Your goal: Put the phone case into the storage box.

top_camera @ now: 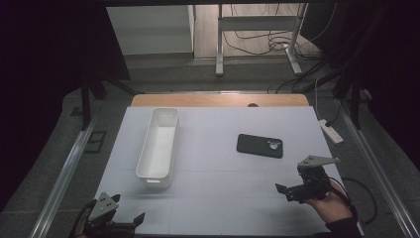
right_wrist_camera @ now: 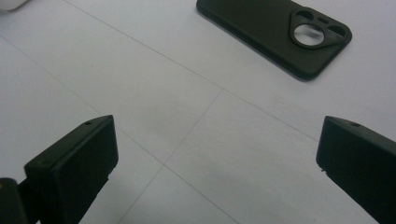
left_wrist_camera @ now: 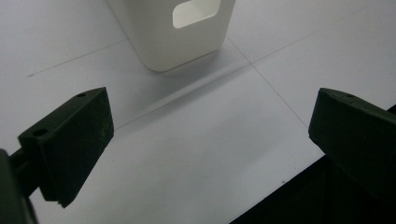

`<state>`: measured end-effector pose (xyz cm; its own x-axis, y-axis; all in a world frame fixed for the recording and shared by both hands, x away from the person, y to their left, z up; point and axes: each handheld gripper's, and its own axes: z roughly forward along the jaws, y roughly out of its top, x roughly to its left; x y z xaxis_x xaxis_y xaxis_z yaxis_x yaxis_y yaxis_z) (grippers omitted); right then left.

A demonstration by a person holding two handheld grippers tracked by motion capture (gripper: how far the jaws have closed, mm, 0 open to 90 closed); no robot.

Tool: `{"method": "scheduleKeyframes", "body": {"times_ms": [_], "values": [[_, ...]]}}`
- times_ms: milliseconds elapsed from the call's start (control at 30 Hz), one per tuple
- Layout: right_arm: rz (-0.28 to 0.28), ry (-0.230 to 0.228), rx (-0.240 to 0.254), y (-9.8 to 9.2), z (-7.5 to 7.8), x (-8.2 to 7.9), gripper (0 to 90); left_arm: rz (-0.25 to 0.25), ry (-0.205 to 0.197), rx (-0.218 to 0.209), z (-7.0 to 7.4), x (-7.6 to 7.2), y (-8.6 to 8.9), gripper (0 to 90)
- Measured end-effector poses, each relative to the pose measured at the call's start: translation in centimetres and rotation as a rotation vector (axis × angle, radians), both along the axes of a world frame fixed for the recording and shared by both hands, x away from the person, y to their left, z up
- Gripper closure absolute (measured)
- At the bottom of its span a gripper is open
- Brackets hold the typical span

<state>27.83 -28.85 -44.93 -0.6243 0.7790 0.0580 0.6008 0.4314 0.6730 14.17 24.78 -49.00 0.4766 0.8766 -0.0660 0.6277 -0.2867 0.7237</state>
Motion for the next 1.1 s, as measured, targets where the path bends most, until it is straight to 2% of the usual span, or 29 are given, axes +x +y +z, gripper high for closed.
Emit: {"method": "scheduleKeyframes", "body": {"times_ms": [600,733,1100], "values": [[0.030,0.013,-0.009,1.4,0.1,2.1,0.0,-0.012,0.000,0.007,0.0,0.0,-0.1,0.9],[0.032,0.021,-0.015,1.9,0.1,3.0,0.0,-0.013,-0.001,0.008,0.0,0.0,-0.1,0.8],[0.048,0.015,-0.035,2.7,0.1,4.6,0.0,-0.015,-0.001,0.008,0.0,0.0,-0.1,0.9]]}}
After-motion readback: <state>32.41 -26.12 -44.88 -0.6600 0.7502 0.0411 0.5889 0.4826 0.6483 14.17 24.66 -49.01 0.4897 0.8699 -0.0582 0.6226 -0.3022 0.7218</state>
